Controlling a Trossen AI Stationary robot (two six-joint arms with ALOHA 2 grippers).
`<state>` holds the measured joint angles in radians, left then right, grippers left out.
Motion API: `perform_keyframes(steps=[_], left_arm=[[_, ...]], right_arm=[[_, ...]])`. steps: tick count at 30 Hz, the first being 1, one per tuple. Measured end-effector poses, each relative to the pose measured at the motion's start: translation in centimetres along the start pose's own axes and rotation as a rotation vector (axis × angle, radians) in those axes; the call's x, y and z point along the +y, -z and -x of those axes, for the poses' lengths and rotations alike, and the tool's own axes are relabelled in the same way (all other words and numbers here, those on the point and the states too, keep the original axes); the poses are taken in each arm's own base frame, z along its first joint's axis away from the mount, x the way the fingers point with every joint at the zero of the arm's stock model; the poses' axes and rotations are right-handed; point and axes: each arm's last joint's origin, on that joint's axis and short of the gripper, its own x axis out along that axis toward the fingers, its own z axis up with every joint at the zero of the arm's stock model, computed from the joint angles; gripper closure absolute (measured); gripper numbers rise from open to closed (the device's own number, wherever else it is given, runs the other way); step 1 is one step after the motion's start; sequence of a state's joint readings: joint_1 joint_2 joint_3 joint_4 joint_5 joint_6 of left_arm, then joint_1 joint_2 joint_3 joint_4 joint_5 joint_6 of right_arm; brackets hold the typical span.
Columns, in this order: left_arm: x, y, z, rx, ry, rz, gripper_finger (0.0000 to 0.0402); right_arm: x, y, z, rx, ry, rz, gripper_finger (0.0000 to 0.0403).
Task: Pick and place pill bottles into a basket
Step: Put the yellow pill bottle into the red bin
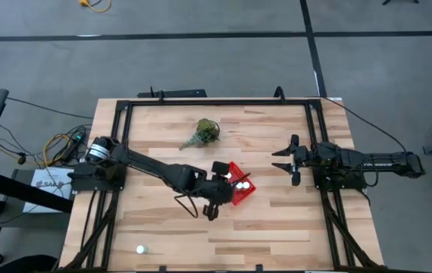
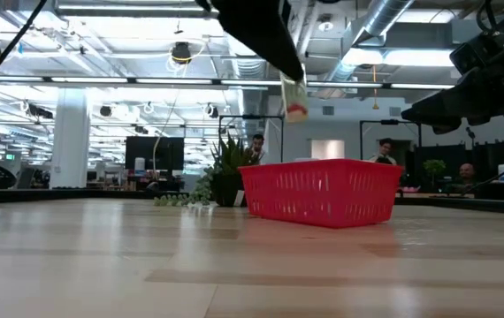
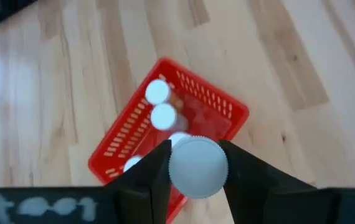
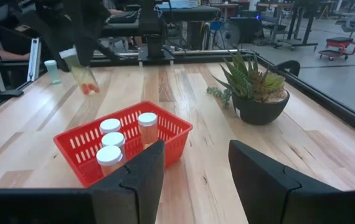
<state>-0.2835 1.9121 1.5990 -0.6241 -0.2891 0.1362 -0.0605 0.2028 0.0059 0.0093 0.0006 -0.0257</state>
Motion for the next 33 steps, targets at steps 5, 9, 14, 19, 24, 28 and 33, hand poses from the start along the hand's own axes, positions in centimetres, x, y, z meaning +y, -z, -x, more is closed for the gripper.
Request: perform_keyframes(steps=[5,9,14,19,24,28,33], left_arm=[[1.5,0.7,-0.6,0.038,0.011,0.025,0.0302],[2.5,1.6,-1.3,0.078,0.0,0.045,0.0297],[3.1,3.0,-2.4,0.119,0.015,0.082,0.0292],[2.8,4.3,-3.4,0.139,0.032,0.094,0.03],[2.6,4.6,-4.2,0.092,0.027,0.103,0.0294],[2.6,4.4,-4.2,0.065,0.029,0.086,0.0294],[3.3,4.3,-4.4,0.04,0.052,0.103,0.03]], right_arm=[[0.0,0.0,0.0,0.0,0.0,0.0,0.023],[0.0,0.0,0.0,0.0,0.0,0.0,0.023],[0.0,0.0,0.0,0.0,0.0,0.0,0.023],[0.0,0.0,0.0,0.0,0.0,0.0,0.023],[0.0,0.0,0.0,0.0,0.0,0.0,0.023],[0.0,0.0,0.0,0.0,0.0,0.0,0.023],[0.0,0.0,0.0,0.0,0.0,0.0,0.023]])
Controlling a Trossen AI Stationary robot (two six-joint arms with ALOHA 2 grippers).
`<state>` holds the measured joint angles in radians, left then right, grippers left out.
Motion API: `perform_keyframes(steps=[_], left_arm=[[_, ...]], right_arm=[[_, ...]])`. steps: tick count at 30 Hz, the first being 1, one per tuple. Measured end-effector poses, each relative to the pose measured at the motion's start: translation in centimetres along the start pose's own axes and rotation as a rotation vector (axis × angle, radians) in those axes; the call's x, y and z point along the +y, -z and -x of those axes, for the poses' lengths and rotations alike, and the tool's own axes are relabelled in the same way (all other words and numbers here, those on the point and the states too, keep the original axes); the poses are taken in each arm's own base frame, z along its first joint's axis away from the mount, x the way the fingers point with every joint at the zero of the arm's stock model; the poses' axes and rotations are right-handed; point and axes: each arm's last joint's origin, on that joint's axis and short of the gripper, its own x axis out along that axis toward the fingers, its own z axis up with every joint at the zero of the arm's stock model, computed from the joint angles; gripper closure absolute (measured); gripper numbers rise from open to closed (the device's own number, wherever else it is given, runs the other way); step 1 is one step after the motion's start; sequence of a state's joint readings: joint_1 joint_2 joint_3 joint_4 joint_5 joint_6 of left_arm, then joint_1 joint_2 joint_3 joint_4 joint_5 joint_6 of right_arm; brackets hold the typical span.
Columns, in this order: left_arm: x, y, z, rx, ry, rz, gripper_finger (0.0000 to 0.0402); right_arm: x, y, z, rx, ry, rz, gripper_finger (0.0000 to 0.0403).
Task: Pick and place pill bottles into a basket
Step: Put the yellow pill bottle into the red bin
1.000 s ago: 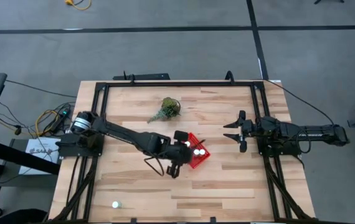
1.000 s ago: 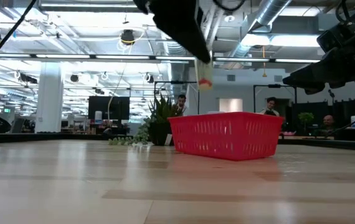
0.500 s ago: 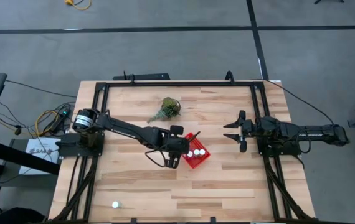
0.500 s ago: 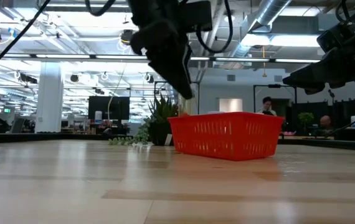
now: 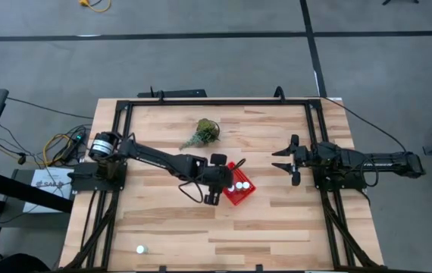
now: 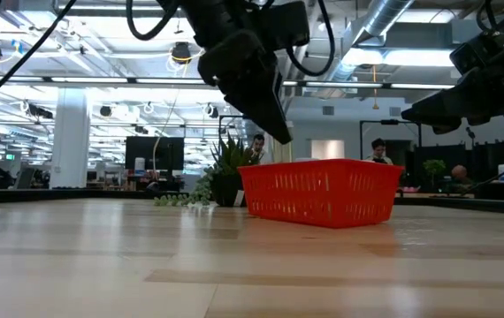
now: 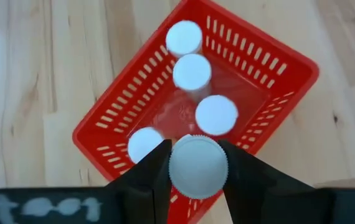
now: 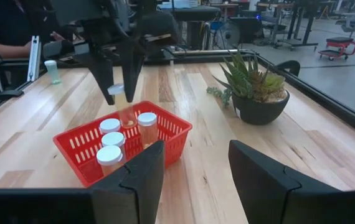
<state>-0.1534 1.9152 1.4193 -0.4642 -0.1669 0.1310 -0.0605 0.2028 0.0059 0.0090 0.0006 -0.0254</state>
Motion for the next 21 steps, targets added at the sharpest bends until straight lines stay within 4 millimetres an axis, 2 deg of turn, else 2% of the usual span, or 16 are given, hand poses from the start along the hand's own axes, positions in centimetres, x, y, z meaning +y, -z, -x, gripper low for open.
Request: perform_keyframes(steps=[12,18,21], left_arm=[[2.2,0.5,-0.5,0.014,0.022,0.05,0.0297],[2.6,0.7,-0.6,0.019,0.02,0.06,0.0293],[2.5,1.4,-1.2,0.013,0.037,0.068,0.0293]], right_arm=[[0.0,0.0,0.0,0.0,0.0,0.0,0.023],[0.0,0.0,0.0,0.0,0.0,0.0,0.023],[0.0,0.0,0.0,0.0,0.0,0.0,0.023]])
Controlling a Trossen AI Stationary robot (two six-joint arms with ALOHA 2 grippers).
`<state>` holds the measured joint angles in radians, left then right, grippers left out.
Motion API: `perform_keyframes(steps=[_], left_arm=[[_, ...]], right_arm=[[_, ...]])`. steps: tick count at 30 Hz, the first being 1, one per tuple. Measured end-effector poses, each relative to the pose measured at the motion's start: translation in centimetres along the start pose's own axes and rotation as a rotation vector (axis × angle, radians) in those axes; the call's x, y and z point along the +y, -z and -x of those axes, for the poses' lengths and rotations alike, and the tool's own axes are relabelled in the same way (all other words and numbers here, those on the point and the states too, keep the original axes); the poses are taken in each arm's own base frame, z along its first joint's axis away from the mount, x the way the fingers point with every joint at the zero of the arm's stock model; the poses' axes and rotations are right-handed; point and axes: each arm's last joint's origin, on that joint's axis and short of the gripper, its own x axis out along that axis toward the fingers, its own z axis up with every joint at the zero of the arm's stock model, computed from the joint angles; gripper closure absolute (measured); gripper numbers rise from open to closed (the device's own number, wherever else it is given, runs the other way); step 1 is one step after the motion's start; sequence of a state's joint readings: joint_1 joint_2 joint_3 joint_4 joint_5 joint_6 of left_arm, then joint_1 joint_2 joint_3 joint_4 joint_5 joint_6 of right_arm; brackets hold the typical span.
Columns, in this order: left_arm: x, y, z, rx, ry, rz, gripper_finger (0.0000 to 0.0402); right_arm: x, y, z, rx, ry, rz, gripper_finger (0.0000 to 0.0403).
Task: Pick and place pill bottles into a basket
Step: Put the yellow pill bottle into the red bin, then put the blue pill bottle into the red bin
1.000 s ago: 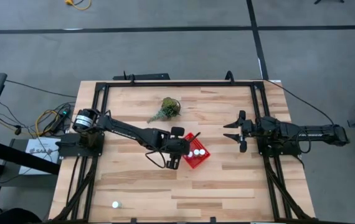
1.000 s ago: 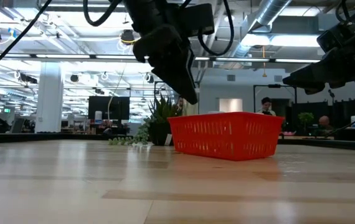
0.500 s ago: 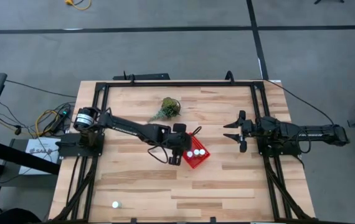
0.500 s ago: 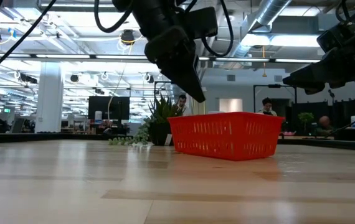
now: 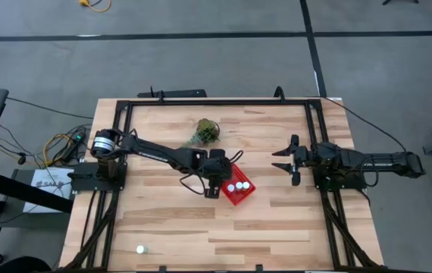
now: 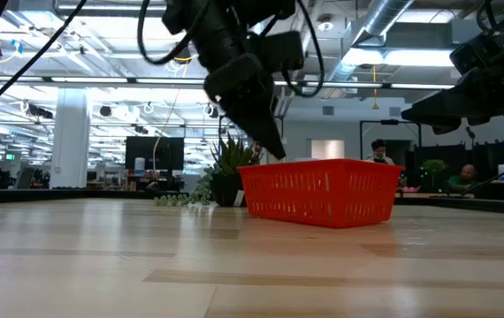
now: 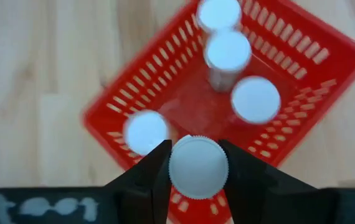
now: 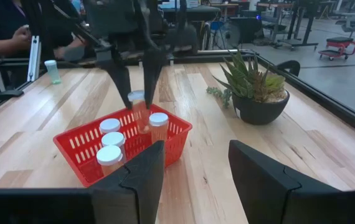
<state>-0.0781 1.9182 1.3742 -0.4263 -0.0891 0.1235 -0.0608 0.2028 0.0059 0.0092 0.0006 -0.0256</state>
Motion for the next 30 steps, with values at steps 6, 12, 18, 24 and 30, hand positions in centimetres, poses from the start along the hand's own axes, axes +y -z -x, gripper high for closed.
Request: perform_keyframes(steps=[6,12,18,24,30], left_arm=[[0.1,1.8,-1.3,0.004,0.024,0.029,0.0293],[0.3,1.8,-1.4,-0.004,0.02,0.033,0.0292],[0.5,1.8,-1.4,-0.009,0.02,0.022,0.0283],[1.2,2.0,-1.4,0.002,0.064,0.051,0.0234],[1.7,2.0,-1.3,-0.005,0.12,0.061,0.0177]], right_arm=[[0.0,0.0,0.0,0.0,0.0,0.0,0.023],[0.0,0.0,0.0,0.0,0.0,0.0,0.023],[0.0,0.0,0.0,0.0,0.0,0.0,0.023],[0.0,0.0,0.0,0.0,0.0,0.0,0.023],[0.0,0.0,0.0,0.0,0.0,0.0,0.023]])
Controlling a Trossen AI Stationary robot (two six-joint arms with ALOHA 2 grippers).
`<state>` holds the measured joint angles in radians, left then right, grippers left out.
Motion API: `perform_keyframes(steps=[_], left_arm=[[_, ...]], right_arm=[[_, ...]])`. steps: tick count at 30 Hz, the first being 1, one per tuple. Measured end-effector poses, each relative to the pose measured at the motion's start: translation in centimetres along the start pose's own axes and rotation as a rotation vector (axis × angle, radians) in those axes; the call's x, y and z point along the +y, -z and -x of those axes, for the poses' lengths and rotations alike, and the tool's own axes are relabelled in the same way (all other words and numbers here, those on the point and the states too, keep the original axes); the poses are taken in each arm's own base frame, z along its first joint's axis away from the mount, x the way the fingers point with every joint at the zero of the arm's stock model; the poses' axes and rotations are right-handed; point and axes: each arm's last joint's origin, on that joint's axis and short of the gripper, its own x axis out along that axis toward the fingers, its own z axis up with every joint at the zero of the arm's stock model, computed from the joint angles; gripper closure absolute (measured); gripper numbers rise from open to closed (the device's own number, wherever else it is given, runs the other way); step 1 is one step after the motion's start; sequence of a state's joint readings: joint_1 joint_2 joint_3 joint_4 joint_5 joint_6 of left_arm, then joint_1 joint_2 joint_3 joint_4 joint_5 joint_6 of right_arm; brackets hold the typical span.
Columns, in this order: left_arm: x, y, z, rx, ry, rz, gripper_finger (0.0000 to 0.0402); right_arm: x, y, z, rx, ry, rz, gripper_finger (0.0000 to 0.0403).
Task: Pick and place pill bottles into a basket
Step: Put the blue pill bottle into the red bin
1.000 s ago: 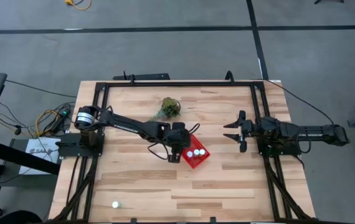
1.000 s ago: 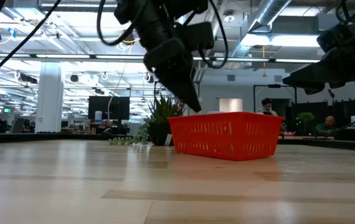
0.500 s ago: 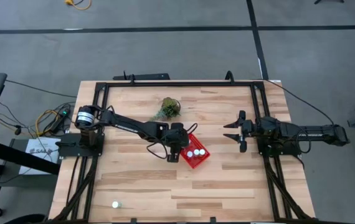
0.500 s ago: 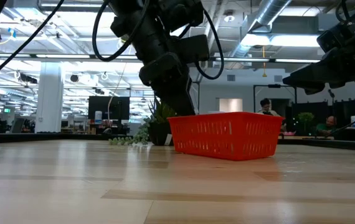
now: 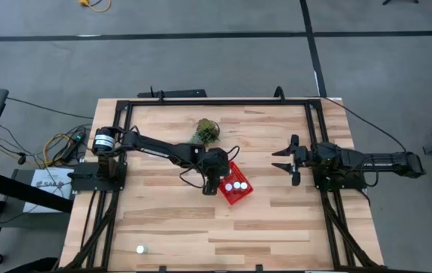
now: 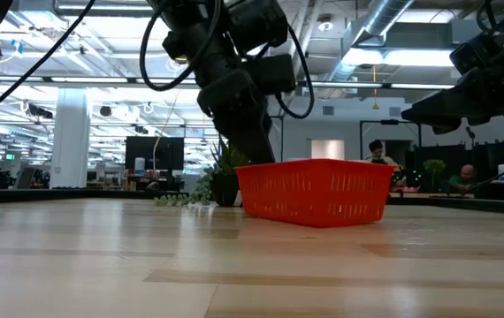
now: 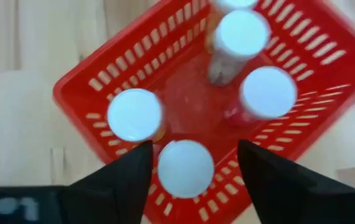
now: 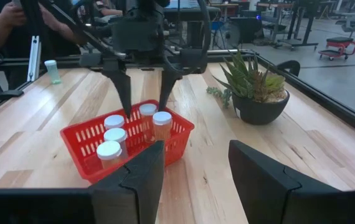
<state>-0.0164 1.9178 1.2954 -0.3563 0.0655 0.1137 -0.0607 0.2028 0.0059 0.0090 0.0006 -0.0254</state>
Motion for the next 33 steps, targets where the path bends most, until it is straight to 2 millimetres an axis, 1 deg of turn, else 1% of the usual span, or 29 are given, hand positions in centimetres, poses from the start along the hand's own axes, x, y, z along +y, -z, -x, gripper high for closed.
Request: perform_keyframes(steps=[2,5,6,11,15,18,19,22,27,33], left_arm=[[-0.2,-0.5,0.4,-0.018,0.003,-0.021,0.0165],[-0.6,-1.8,1.8,-0.056,-0.014,-0.06,0.0156],[-0.8,-2.3,2.4,-0.073,-0.023,-0.071,0.0155],[-2.1,-3.9,5.6,-0.102,-0.029,-0.109,0.0154],[-3.7,-3.7,8.8,-0.103,-0.021,-0.128,0.0154],[-5.0,-3.0,11.1,-0.115,-0.011,-0.113,0.0154],[-5.4,-2.8,11.9,-0.138,-0.005,-0.109,0.0154],[-6.6,-1.2,13.5,-0.163,-0.016,-0.089,0.0154],[-8.5,3.0,15.3,-0.16,-0.024,-0.003,0.0155],[-11.5,8.2,17.2,-0.171,0.006,0.126,0.0155]], right_arm=[[0.0,0.0,0.0,0.0,0.0,0.0,0.023],[0.0,0.0,0.0,0.0,0.0,0.0,0.023],[0.0,0.0,0.0,0.0,0.0,0.0,0.023],[0.0,0.0,0.0,-0.001,0.0,0.0,0.023],[0.0,0.0,0.0,0.0,0.0,0.0,0.023],[0.0,0.0,0.0,0.0,0.0,0.0,0.023],[0.0,0.0,0.0,0.0,0.0,0.0,0.023],[0.0,0.0,0.0,0.0,0.0,0.0,0.023],[0.0,0.0,0.0,0.0,0.0,0.0,0.023],[0.0,0.0,0.0,0.0,0.0,0.0,0.023]])
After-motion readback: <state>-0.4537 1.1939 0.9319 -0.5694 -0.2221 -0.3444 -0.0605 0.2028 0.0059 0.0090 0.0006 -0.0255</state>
